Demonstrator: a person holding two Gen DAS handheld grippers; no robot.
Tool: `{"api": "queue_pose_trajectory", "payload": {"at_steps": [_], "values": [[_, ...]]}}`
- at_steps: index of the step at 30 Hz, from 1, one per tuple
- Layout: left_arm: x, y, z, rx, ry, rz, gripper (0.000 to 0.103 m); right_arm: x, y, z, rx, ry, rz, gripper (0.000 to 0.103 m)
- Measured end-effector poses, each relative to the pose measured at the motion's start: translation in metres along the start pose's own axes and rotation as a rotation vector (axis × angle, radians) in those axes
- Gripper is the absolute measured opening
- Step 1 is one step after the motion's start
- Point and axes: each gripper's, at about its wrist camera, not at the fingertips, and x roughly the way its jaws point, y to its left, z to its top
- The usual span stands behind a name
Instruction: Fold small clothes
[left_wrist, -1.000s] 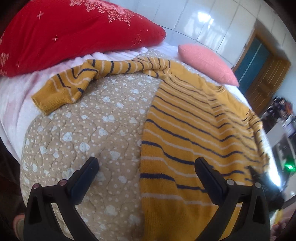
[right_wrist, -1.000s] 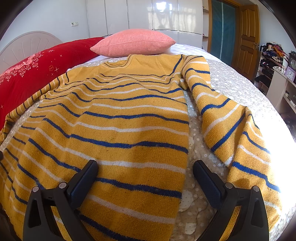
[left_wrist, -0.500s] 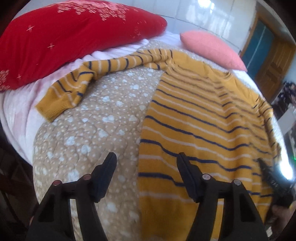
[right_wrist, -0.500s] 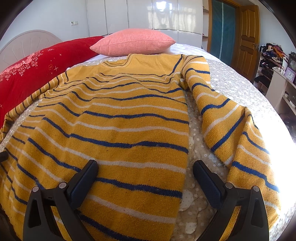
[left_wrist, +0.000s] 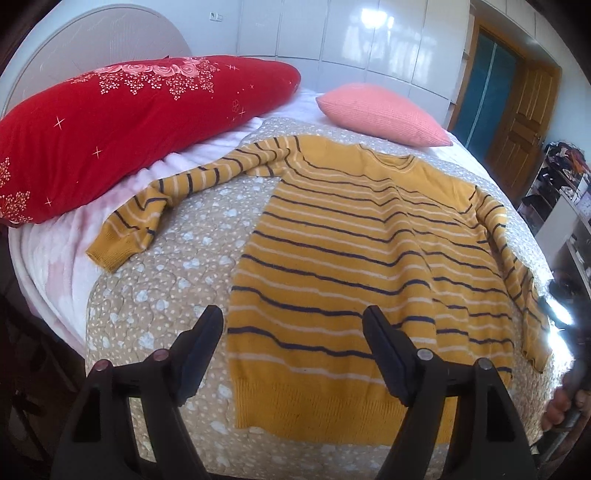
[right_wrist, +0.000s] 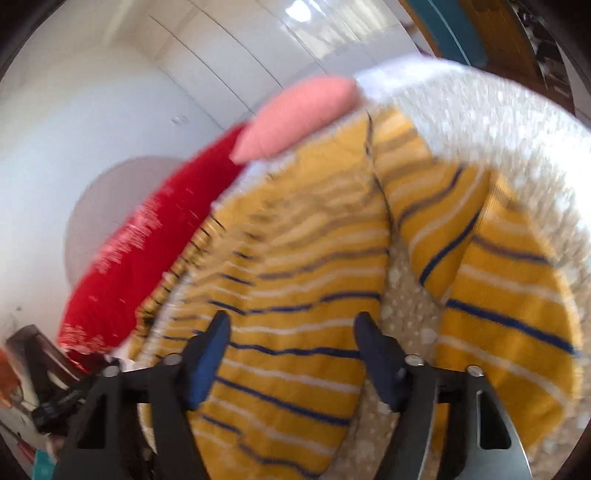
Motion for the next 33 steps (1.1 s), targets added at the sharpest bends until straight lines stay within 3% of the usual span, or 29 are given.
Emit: {"api": "queue_pose_trajectory", "payload": {"at_steps": [2, 3, 5, 8, 12, 14, 15, 17, 18, 21, 24, 26, 27, 28, 29, 30, 32, 33], "values": [[0.003, 0.001, -0.002, 0.000, 0.007, 0.008, 0.077, -0.024, -0.001, 0.003, -0.048, -0.027, -0.073, 0.072], [0.005, 0.000, -0.004, 0.000, 0.013, 0.008, 0.077, -0.032, -0.004, 0.001, -0.089, -0.022, -0.150, 0.072], [0.010, -0.003, -0.007, 0.005, 0.028, 0.006, 0.077, -0.035, -0.008, -0.008, -0.166, 0.029, -0.269, 0.072], [0.014, -0.009, -0.011, 0.017, 0.045, -0.010, 0.077, -0.026, -0.012, -0.027, -0.218, 0.097, -0.322, 0.072], [0.011, -0.017, -0.012, 0.040, 0.044, -0.015, 0.077, -0.016, -0.019, -0.040, -0.238, 0.107, -0.337, 0.071], [0.010, -0.016, -0.012, 0.039, 0.042, -0.009, 0.077, 0.003, -0.025, -0.041, -0.258, 0.141, -0.391, 0.056], [0.009, -0.014, -0.012, 0.034, 0.042, -0.006, 0.077, 0.009, -0.026, -0.042, -0.281, 0.159, -0.441, 0.034], [0.006, -0.008, -0.011, 0.021, 0.038, 0.003, 0.077, 0.003, -0.028, -0.032, -0.263, 0.151, -0.423, 0.019], [0.005, -0.004, -0.010, 0.015, 0.036, 0.011, 0.077, -0.006, -0.034, -0.022, -0.227, 0.143, -0.414, 0.004], [0.007, 0.008, -0.007, -0.014, 0.040, 0.029, 0.077, -0.033, -0.051, 0.012, -0.196, 0.058, -0.486, 0.001], [0.011, 0.020, -0.004, -0.056, 0.049, 0.028, 0.077, -0.064, -0.087, 0.056, -0.119, -0.034, -0.625, 0.001], [0.011, 0.026, -0.004, -0.082, 0.053, 0.025, 0.077, -0.074, -0.120, 0.078, -0.087, -0.056, -0.833, 0.001], [0.011, 0.027, -0.004, -0.089, 0.055, 0.024, 0.077, -0.075, -0.128, 0.081, -0.077, -0.029, -0.880, 0.001], [0.011, 0.028, -0.004, -0.089, 0.053, 0.026, 0.077, -0.081, -0.133, 0.081, -0.050, -0.009, -0.826, 0.004], [0.010, 0.029, -0.005, -0.080, 0.047, 0.034, 0.077, -0.085, -0.126, 0.075, -0.020, 0.008, -0.656, 0.004], [0.011, 0.028, -0.006, -0.071, 0.045, 0.044, 0.077, -0.084, -0.116, 0.068, -0.027, 0.027, -0.557, 0.004], [0.015, 0.027, -0.007, -0.059, 0.054, 0.055, 0.077, -0.068, -0.087, 0.047, -0.084, 0.112, -0.375, 0.027], [0.017, 0.026, -0.007, -0.060, 0.063, 0.049, 0.077, -0.058, -0.068, 0.030, -0.129, 0.151, -0.295, 0.051]]}}
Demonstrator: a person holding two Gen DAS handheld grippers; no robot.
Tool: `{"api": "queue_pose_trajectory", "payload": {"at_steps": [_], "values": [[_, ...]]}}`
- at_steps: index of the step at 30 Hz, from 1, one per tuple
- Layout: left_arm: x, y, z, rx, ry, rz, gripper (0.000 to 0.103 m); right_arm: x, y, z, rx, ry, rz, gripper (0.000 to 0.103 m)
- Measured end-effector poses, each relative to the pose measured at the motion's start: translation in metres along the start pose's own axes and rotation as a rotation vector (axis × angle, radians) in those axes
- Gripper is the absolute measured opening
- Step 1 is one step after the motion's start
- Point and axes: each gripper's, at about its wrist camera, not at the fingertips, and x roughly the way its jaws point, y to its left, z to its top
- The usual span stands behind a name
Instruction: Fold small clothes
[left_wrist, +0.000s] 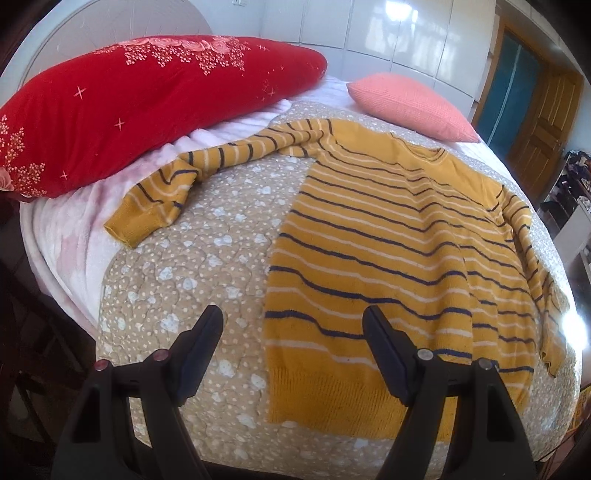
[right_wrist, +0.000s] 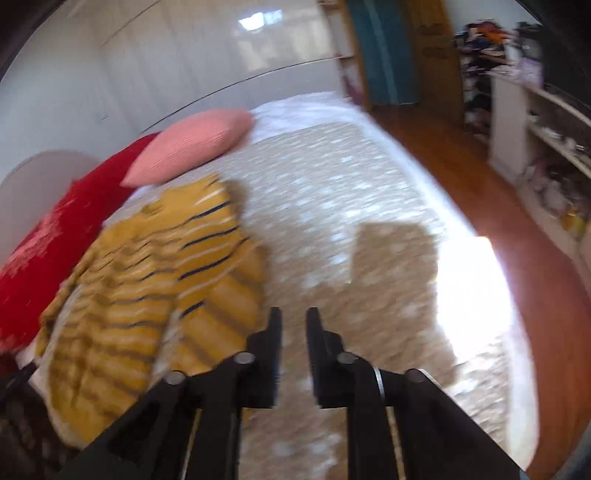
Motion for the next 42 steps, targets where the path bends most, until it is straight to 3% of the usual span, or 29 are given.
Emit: {"api": "queue_pose_trajectory", "payload": {"at_steps": [1, 2, 4, 6, 8, 9, 10, 11, 13, 16, 20, 22, 23, 24, 26, 27, 29, 33, 36, 40, 42], "values": [[0.002, -0.001, 0.000, -0.003, 0.012, -0.008, 0.077, 0.005, 0.016, -0.009, -0.038, 0.014, 0.044, 0.064], [0.004, -0.004, -0.001, -0.007, 0.025, -0.022, 0.077, 0.015, 0.039, -0.021, -0.093, 0.036, 0.095, 0.065], [0.002, -0.008, -0.003, 0.000, 0.027, -0.044, 0.077, 0.028, 0.063, -0.033, -0.149, 0.052, 0.113, 0.065], [-0.002, -0.013, -0.005, 0.026, 0.014, -0.047, 0.077, 0.045, 0.074, -0.047, -0.206, 0.069, 0.044, 0.066], [-0.006, -0.015, -0.006, 0.045, 0.003, -0.038, 0.077, 0.062, 0.078, -0.054, -0.270, 0.093, -0.089, 0.065], [-0.007, -0.014, -0.007, 0.051, -0.002, -0.035, 0.077, 0.065, 0.079, -0.056, -0.293, 0.081, -0.127, 0.051], [-0.008, -0.013, -0.006, 0.053, -0.005, -0.032, 0.077, 0.065, 0.078, -0.055, -0.297, 0.068, -0.150, 0.022], [-0.008, -0.012, -0.006, 0.053, -0.006, -0.030, 0.077, 0.065, 0.076, -0.049, -0.268, 0.071, -0.133, 0.004], [-0.007, -0.007, -0.003, 0.042, -0.006, -0.025, 0.077, 0.049, 0.062, -0.028, -0.196, 0.035, -0.120, 0.004], [-0.007, -0.001, 0.002, 0.015, -0.012, -0.024, 0.077, 0.015, 0.020, 0.018, -0.124, -0.075, -0.256, 0.004], [-0.005, 0.007, 0.005, -0.016, -0.019, -0.019, 0.077, -0.006, -0.069, 0.071, 0.058, -0.138, -0.504, 0.005], [-0.002, 0.015, 0.006, -0.035, -0.013, -0.005, 0.077, -0.007, -0.109, 0.080, 0.157, -0.099, -0.669, 0.009], [-0.001, 0.019, 0.006, -0.040, -0.013, 0.003, 0.077, -0.017, -0.117, 0.077, 0.196, -0.118, -0.687, 0.011], [0.001, 0.023, 0.006, -0.041, -0.015, 0.016, 0.077, -0.025, -0.114, 0.073, 0.199, -0.149, -0.654, 0.011], [0.008, 0.030, 0.007, -0.038, -0.008, 0.047, 0.080, -0.031, -0.094, 0.058, 0.158, -0.174, -0.557, 0.040], [0.012, 0.034, 0.008, -0.040, -0.001, 0.058, 0.080, -0.030, -0.083, 0.051, 0.134, -0.166, -0.510, 0.062], [0.022, 0.042, 0.010, -0.052, 0.016, 0.064, 0.080, -0.018, -0.050, 0.034, 0.092, -0.135, -0.369, 0.064], [0.046, 0.055, 0.012, -0.074, 0.071, 0.001, 0.081, 0.025, 0.017, -0.008, 0.073, 0.005, 0.027, 0.064], [0.058, 0.052, 0.011, -0.053, 0.084, -0.081, 0.087, 0.058, 0.052, -0.037, 0.094, 0.093, 0.195, 0.064], [0.059, 0.031, 0.008, 0.004, 0.081, -0.160, 0.088, 0.089, 0.092, -0.055, 0.062, 0.132, 0.237, 0.065], [0.060, 0.017, 0.003, 0.049, 0.089, -0.145, 0.061, 0.098, 0.115, -0.056, 0.017, 0.118, 0.201, 0.063]]}}
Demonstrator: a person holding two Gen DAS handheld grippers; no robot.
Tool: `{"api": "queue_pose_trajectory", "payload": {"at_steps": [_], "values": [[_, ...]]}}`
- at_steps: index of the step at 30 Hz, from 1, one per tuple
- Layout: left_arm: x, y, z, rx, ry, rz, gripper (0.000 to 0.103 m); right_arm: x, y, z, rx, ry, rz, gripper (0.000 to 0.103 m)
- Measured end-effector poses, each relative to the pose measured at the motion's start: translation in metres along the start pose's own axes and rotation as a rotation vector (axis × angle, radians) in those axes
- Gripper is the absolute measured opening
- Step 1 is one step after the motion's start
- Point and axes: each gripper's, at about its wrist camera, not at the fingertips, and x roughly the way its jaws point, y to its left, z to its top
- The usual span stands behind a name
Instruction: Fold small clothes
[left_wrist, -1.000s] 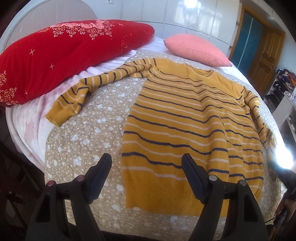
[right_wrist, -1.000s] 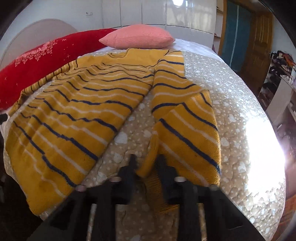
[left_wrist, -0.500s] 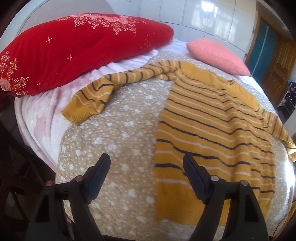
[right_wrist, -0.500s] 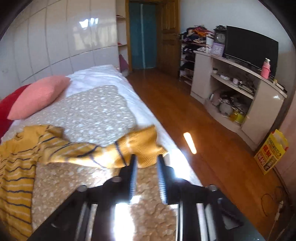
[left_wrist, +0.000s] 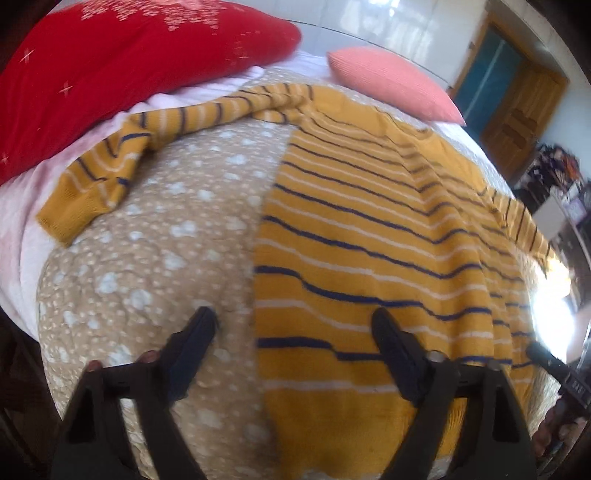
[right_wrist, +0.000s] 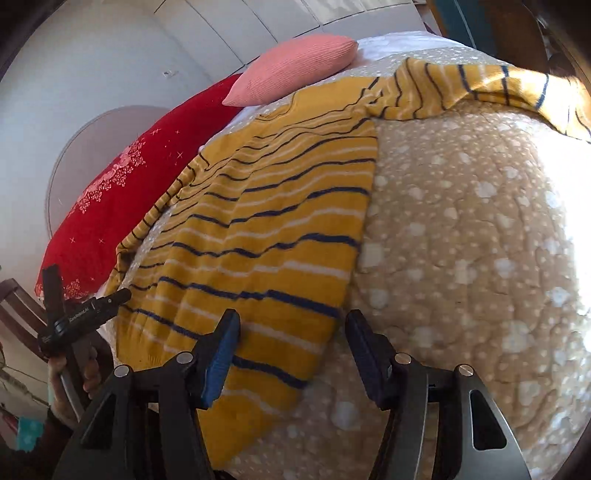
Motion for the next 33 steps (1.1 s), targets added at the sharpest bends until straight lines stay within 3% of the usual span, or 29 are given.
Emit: {"api": "queue_pose_trajectory", "payload": {"at_steps": [1, 2, 3, 7, 10, 12, 13, 15, 17, 19, 24, 26, 29, 30, 31, 32, 33], "values": [[0.002, -0.007, -0.001, 0.032, 0.005, 0.073, 0.021, 0.004, 0.008, 0.000, -0.023, 0.002, -0.017, 0.044], [0.001, -0.009, -0.001, 0.037, 0.009, 0.087, 0.011, 0.008, 0.012, 0.001, -0.036, 0.021, -0.013, 0.029], [-0.003, -0.006, 0.000, 0.010, 0.013, 0.060, 0.009, 0.009, 0.013, 0.002, -0.023, 0.040, 0.016, 0.011], [-0.038, 0.011, 0.006, -0.044, -0.015, 0.001, 0.009, -0.020, 0.013, -0.001, 0.046, 0.025, 0.113, 0.010], [-0.059, 0.021, 0.005, -0.048, -0.070, 0.082, 0.005, -0.035, 0.015, -0.014, 0.065, 0.023, 0.158, 0.010], [-0.060, 0.030, 0.002, -0.073, -0.062, 0.093, 0.007, -0.032, 0.007, -0.022, 0.078, 0.043, 0.160, 0.014], [-0.060, 0.034, 0.001, -0.088, -0.050, 0.091, 0.013, -0.033, -0.001, -0.023, 0.102, 0.039, 0.161, 0.015], [-0.066, 0.039, -0.002, -0.110, -0.054, 0.083, 0.029, -0.044, -0.027, -0.019, 0.195, -0.006, 0.171, 0.021], [-0.074, 0.040, -0.005, -0.117, -0.085, 0.073, 0.052, -0.064, -0.059, -0.008, 0.280, -0.101, 0.118, 0.033], [-0.083, 0.039, -0.006, -0.127, -0.109, 0.060, 0.055, -0.086, -0.093, 0.003, 0.346, -0.202, 0.034, 0.056], [-0.084, 0.019, -0.004, -0.116, -0.109, 0.022, 0.059, -0.147, -0.189, 0.044, 0.578, -0.466, -0.097, 0.072], [-0.081, 0.006, -0.004, -0.095, -0.097, 0.020, 0.059, -0.156, -0.213, 0.064, 0.619, -0.503, -0.112, 0.076], [-0.079, -0.010, -0.005, -0.072, -0.083, 0.010, 0.059, -0.146, -0.237, 0.094, 0.676, -0.466, -0.135, 0.075], [-0.081, -0.015, -0.005, -0.062, -0.086, 0.010, 0.059, -0.139, -0.241, 0.102, 0.675, -0.437, -0.140, 0.062], [-0.082, -0.020, -0.005, -0.051, -0.088, 0.012, 0.059, -0.129, -0.244, 0.109, 0.667, -0.401, -0.150, 0.021], [-0.084, -0.024, -0.005, -0.042, -0.091, 0.013, 0.059, -0.120, -0.246, 0.115, 0.649, -0.355, -0.156, 0.005], [-0.087, -0.027, -0.005, -0.034, -0.095, 0.010, 0.059, -0.123, -0.248, 0.121, 0.633, -0.357, -0.175, 0.006]]}}
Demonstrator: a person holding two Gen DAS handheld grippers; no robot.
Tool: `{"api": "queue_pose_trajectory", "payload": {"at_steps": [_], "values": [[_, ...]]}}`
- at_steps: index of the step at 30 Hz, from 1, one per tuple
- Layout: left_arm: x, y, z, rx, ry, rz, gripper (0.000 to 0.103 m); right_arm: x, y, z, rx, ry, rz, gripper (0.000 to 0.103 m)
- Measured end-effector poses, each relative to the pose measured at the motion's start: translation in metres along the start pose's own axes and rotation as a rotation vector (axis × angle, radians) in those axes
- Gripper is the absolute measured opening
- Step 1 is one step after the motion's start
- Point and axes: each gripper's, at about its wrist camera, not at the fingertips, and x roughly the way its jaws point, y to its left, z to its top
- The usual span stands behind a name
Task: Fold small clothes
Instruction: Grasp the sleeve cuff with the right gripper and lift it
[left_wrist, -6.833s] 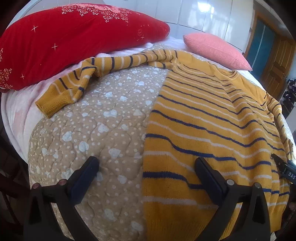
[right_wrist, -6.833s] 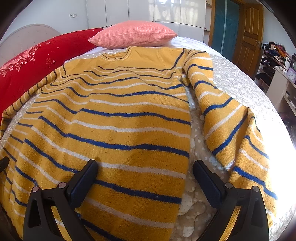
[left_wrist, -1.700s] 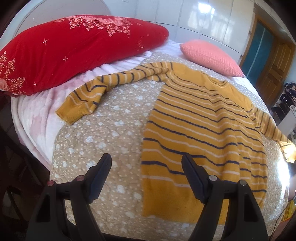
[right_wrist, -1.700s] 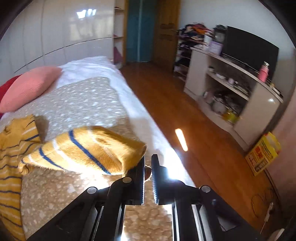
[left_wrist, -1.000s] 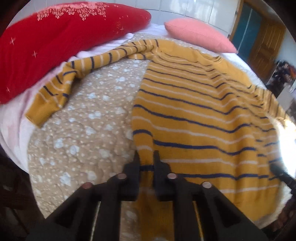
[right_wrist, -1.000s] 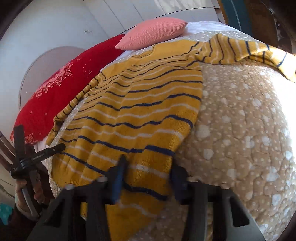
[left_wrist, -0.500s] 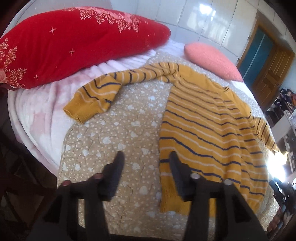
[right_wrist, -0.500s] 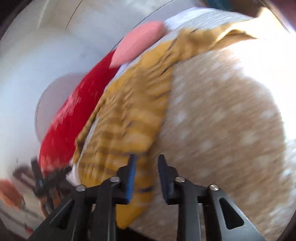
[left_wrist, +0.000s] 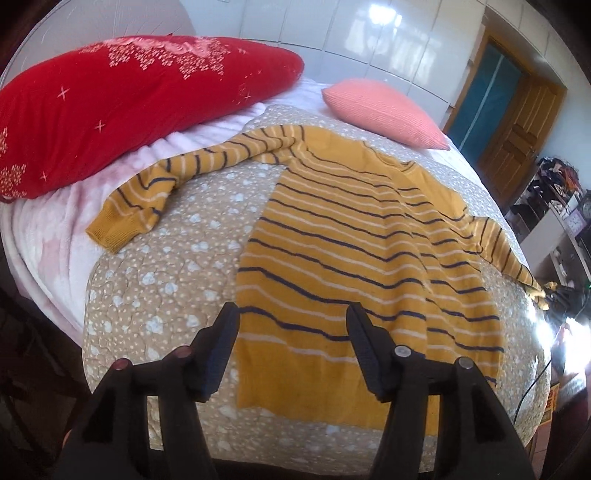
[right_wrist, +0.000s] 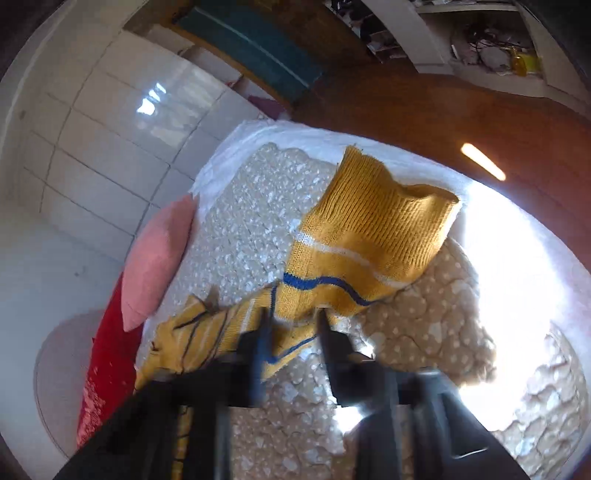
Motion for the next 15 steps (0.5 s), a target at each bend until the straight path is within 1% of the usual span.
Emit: {"api": "queue_pose_trajectory", "payload": {"at_steps": [1, 3, 5, 6, 8, 9, 11, 13, 15], "values": [[-0.002, -0.002, 0.000, 0.008, -0.004, -0.002, 0.059, -0.009, 0.003, 0.004, -0.015, -0.044, 0.001, 0.006], [-0.007, -0.005, 0.000, 0.023, -0.018, 0.003, 0.059, -0.044, 0.010, 0.021, -0.039, -0.169, 0.024, 0.006], [-0.007, -0.005, -0.001, 0.025, -0.020, 0.007, 0.059, -0.069, 0.011, 0.035, -0.048, -0.239, 0.026, 0.006], [-0.005, -0.004, -0.001, 0.019, -0.015, 0.001, 0.059, -0.075, 0.010, 0.036, -0.066, -0.252, 0.023, 0.006], [0.000, -0.002, -0.004, 0.002, 0.007, -0.017, 0.059, -0.070, 0.008, 0.032, -0.096, -0.237, -0.017, 0.006], [0.003, -0.002, -0.005, -0.006, 0.019, -0.027, 0.059, -0.065, 0.005, 0.028, -0.111, -0.214, -0.034, 0.006], [0.005, -0.003, -0.008, -0.011, 0.033, -0.043, 0.059, -0.049, -0.013, 0.010, -0.103, -0.172, -0.050, 0.006], [0.003, -0.005, -0.010, 0.000, 0.030, -0.041, 0.059, -0.040, -0.043, -0.011, -0.036, -0.128, -0.026, 0.006], [-0.001, -0.003, -0.010, 0.009, 0.013, -0.032, 0.059, -0.032, -0.074, -0.035, 0.055, -0.106, 0.023, 0.006]]}}
